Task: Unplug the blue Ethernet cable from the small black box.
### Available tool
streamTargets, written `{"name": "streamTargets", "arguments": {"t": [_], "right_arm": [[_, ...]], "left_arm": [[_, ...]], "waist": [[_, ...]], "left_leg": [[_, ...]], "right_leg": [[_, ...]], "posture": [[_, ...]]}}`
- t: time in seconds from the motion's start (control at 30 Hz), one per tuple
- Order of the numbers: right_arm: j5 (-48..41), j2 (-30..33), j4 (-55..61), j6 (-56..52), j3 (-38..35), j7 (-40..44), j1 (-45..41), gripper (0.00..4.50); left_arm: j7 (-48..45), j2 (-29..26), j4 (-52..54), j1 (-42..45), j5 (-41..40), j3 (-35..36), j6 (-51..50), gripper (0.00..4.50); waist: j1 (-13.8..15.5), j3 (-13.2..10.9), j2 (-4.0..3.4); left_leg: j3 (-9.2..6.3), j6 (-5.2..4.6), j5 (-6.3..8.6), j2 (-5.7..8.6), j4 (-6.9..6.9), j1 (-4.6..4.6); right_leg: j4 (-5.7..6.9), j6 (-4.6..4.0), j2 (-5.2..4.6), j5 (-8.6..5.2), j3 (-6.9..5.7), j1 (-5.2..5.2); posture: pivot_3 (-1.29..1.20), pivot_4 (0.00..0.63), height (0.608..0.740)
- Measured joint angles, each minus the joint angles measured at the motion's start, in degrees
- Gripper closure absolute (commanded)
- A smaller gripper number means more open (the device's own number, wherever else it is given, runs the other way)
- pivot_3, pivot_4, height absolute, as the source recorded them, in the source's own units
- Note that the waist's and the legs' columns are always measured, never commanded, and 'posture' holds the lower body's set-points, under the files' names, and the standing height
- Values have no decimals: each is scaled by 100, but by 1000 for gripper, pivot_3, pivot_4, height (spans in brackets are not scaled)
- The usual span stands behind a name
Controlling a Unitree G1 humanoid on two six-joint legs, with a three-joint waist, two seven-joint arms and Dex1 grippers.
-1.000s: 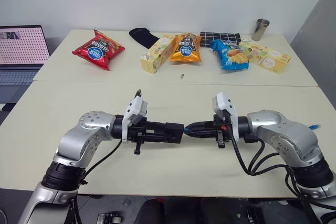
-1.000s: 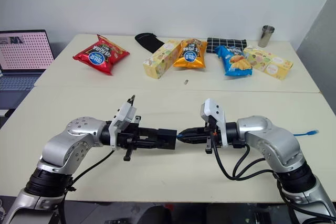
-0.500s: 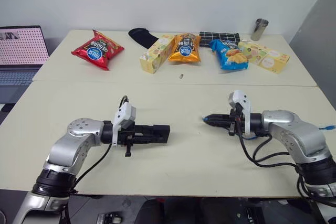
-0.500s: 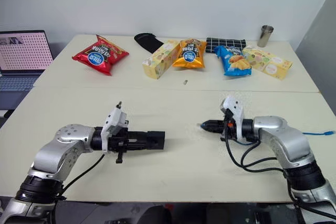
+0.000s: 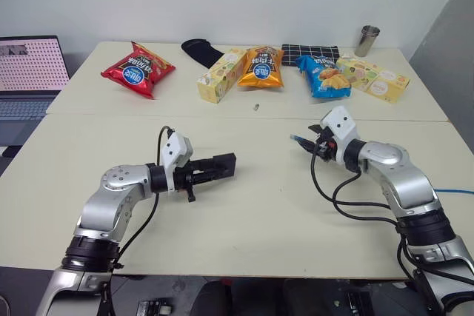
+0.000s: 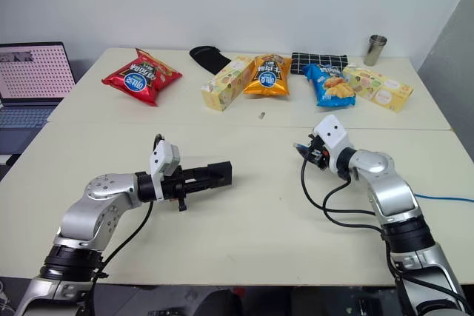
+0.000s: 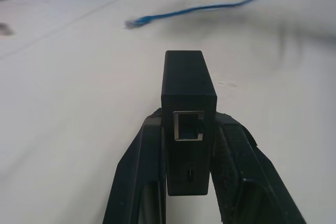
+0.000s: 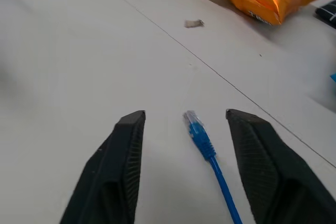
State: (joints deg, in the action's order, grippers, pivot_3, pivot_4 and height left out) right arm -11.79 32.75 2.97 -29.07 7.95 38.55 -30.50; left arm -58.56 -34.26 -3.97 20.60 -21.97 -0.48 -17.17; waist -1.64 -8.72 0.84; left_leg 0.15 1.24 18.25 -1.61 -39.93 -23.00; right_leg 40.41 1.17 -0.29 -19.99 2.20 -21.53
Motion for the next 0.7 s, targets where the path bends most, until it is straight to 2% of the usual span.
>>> {"name": "streamTargets", "arguments": {"t": [0.03, 0.17, 0.33, 0.43, 0.47, 0.7], "right_arm": [[-203, 70, 212, -111, -13, 244, 40, 1005], [-1406, 250, 1571, -916, 0, 1173, 141, 1005], [-1635, 51, 1844, -1321, 23, 1010, -5, 1005], [-1633, 47, 1844, -1403, 48, 980, -16, 1005], [-1634, 36, 1848, -1405, 73, 969, -36, 955], [-1619, 41, 1868, -1491, 78, 820, -36, 955]], "left_arm": [[297, 126, -213, 73, 167, 59, 208, 3722], [1525, 636, -1395, 508, 705, 393, 1188, 3722], [2314, 874, -2593, 760, 1073, 621, 2214, 3722], [2388, 1005, -2895, 718, 1093, 647, 2452, 3722], [2374, 1013, -2948, 719, 1087, 650, 2508, 3018], [2164, 984, -2712, 349, 1002, 685, 2354, 1532]], "waist": [[3, 0, 1], [10, 1, 6], [1, 4, 9], [12, 4, 11], [12, 4, 12], [-6, 5, 11]], "left_leg": [[-2, 0, 0, -2, -1, 0], [-5, 0, 0, -3, -1, -1], [-4, 0, 0, -2, -2, 1], [-7, 1, 0, 0, -2, -2], [-5, 1, 0, 1, -3, 0], [-5, 1, 0, 0, -1, 3]], "right_leg": [[0, 0, 0, 0, -3, 1], [0, 0, 0, 0, -7, 1], [2, 0, -1, 0, -7, 1], [4, 0, -6, 0, -13, -1], [4, 0, -8, 0, -13, -1], [13, 0, -9, 0, -14, -3]], "posture": [[0, 150, 740], [0, 150, 740], [0, 150, 740], [0, 150, 740], [0, 150, 740], [0, 150, 740]]}}
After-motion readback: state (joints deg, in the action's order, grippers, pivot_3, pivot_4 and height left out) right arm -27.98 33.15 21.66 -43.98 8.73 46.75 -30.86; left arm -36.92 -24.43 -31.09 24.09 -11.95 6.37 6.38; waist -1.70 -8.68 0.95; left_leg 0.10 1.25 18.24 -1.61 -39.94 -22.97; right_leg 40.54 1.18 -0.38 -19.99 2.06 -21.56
